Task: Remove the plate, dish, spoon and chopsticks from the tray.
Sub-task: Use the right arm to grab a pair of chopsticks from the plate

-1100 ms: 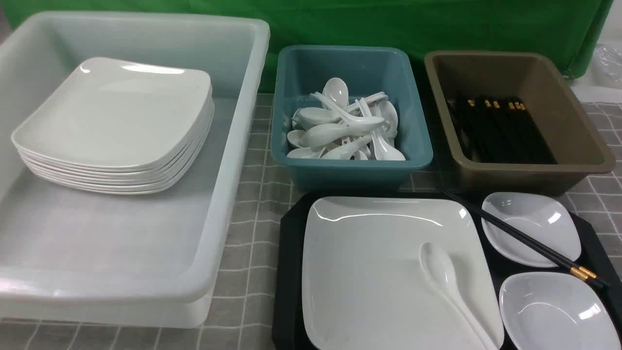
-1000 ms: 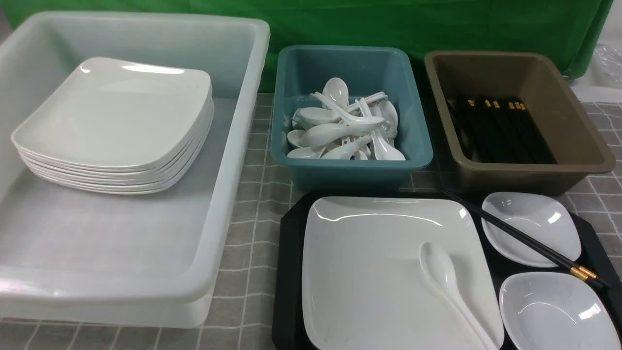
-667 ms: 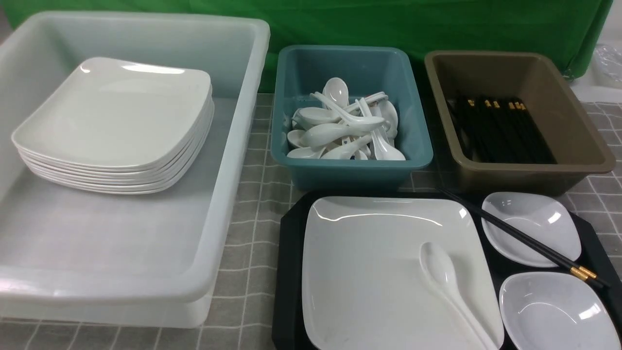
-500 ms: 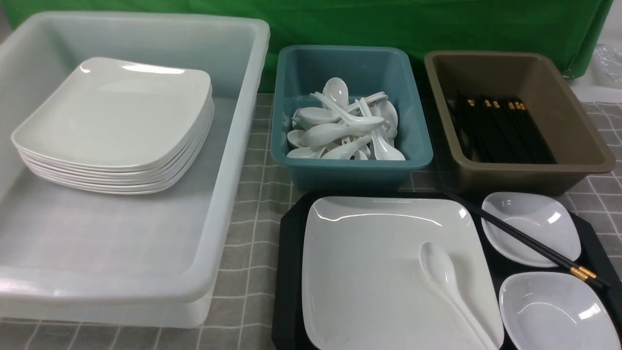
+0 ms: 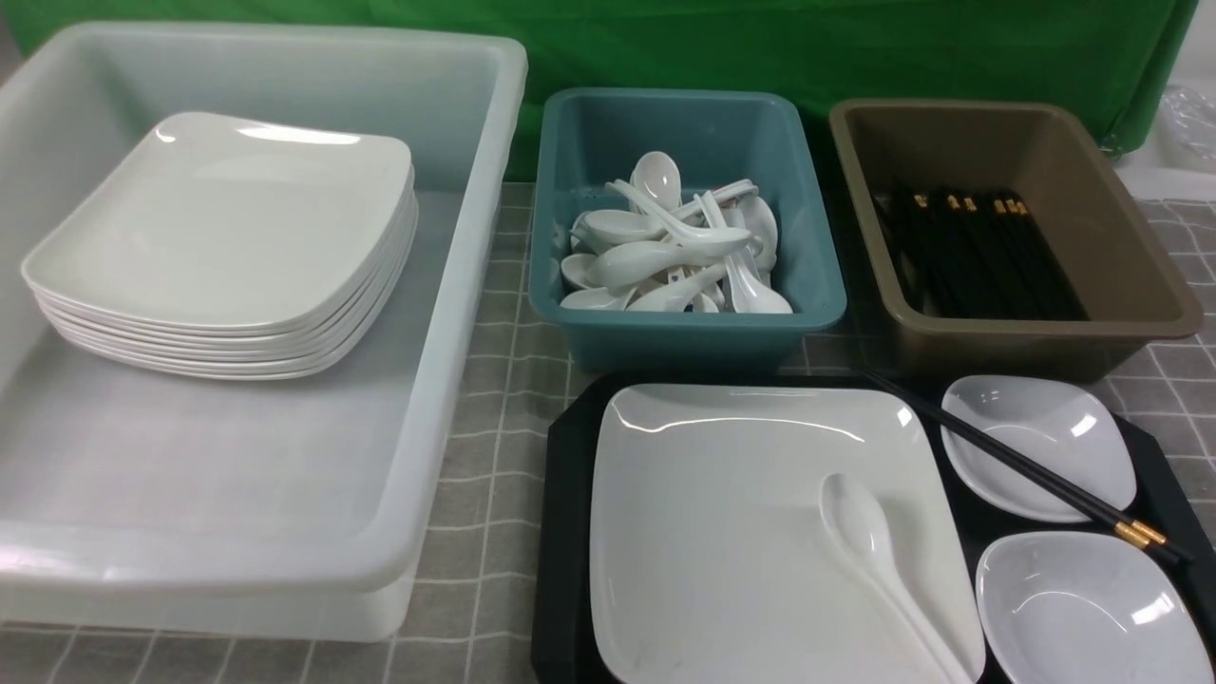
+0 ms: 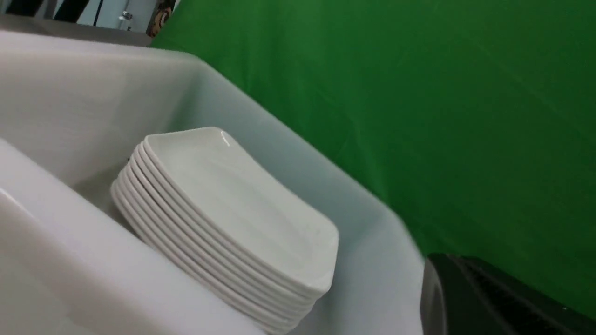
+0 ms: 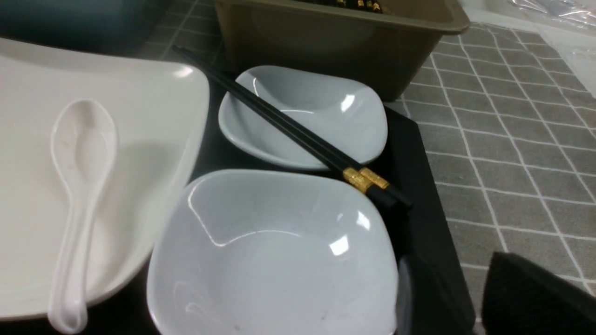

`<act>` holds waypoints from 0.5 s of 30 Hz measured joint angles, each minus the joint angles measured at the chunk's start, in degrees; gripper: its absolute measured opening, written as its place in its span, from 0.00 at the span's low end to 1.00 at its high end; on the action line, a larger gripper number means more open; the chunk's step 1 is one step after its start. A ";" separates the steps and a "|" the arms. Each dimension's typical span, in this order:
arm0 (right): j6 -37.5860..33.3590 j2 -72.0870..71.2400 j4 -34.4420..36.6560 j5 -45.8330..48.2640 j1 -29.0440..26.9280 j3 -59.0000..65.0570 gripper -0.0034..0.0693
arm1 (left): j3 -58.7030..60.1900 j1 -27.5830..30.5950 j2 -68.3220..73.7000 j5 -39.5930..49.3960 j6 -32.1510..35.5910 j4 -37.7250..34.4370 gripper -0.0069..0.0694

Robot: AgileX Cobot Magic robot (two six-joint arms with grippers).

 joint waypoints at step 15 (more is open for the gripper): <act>0.00 0.00 0.00 0.00 0.00 0.00 0.38 | -23.46 -6.53 11.33 29.56 20.05 1.10 0.10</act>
